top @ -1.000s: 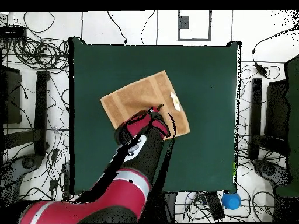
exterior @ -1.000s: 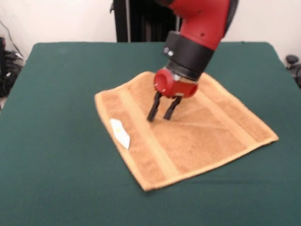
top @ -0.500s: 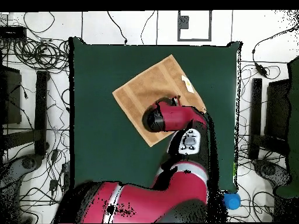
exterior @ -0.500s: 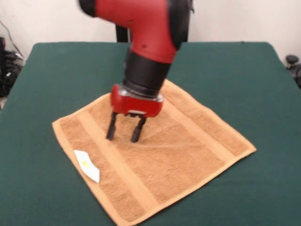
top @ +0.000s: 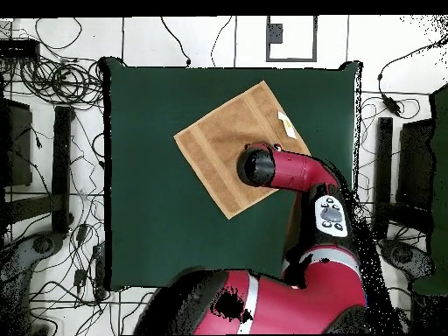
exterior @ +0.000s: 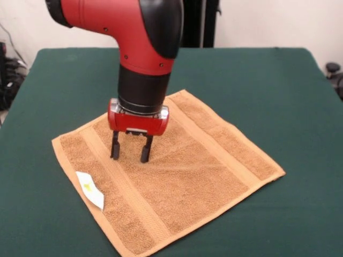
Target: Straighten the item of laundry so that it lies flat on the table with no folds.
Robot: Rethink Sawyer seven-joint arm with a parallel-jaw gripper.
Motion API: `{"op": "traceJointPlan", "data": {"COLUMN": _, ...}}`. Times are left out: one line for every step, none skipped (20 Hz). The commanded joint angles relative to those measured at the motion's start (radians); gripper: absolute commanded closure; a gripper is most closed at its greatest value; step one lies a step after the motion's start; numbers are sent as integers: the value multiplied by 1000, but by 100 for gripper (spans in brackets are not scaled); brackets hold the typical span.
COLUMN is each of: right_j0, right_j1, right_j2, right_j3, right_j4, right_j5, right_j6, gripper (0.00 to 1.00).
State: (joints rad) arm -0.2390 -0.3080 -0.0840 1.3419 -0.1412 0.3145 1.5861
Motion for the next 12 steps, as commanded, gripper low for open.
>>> {"op": "traceJointPlan", "data": {"right_j0": -9, "right_j1": 88, "right_j2": 163, "right_j3": 142, "right_j4": 39, "right_j5": 130, "right_j6": 97, "gripper": 0}}
{"op": "traceJointPlan", "data": {"right_j0": -10, "right_j1": 83, "right_j2": 166, "right_j3": 155, "right_j4": 35, "right_j5": 124, "right_j6": 100, "gripper": 0}}
{"op": "traceJointPlan", "data": {"right_j0": -12, "right_j1": 82, "right_j2": 168, "right_j3": 155, "right_j4": 32, "right_j5": 124, "right_j6": 100, "gripper": 0}}
{"op": "traceJointPlan", "data": {"right_j0": -13, "right_j1": 80, "right_j2": 171, "right_j3": 163, "right_j4": 30, "right_j5": 121, "right_j6": 101, "gripper": 0}}
{"op": "traceJointPlan", "data": {"right_j0": -13, "right_j1": 76, "right_j2": 172, "right_j3": 170, "right_j4": 28, "right_j5": 118, "right_j6": 100, "gripper": 0}}
{"op": "traceJointPlan", "data": {"right_j0": -14, "right_j1": 74, "right_j2": 172, "right_j3": 171, "right_j4": 28, "right_j5": 122, "right_j6": 99, "gripper": 0}}
{"op": "traceJointPlan", "data": {"right_j0": -14, "right_j1": 72, "right_j2": 172, "right_j3": 172, "right_j4": 28, "right_j5": 126, "right_j6": 98, "gripper": 0}}
{"op": "traceJointPlan", "data": {"right_j0": 3, "right_j1": 32, "right_j2": 172, "right_j3": 211, "right_j4": 32, "right_j5": 138, "right_j6": 110, "gripper": 0}}
{"op": "traceJointPlan", "data": {"right_j0": 8, "right_j1": 23, "right_j2": 169, "right_j3": 215, "right_j4": 34, "right_j5": 148, "right_j6": 112, "gripper": 0}}
{"op": "traceJointPlan", "data": {"right_j0": 20, "right_j1": 37, "right_j2": 161, "right_j3": 183, "right_j4": 43, "right_j5": 188, "right_j6": 111, "gripper": 0}}
{"op": "traceJointPlan", "data": {"right_j0": 26, "right_j1": 27, "right_j2": 155, "right_j3": 183, "right_j4": 47, "right_j5": 209, "right_j6": 113, "gripper": 0}}
{"op": "traceJointPlan", "data": {"right_j0": 38, "right_j1": 18, "right_j2": 140, "right_j3": 149, "right_j4": 56, "right_j5": 275, "right_j6": 109, "gripper": 0}}
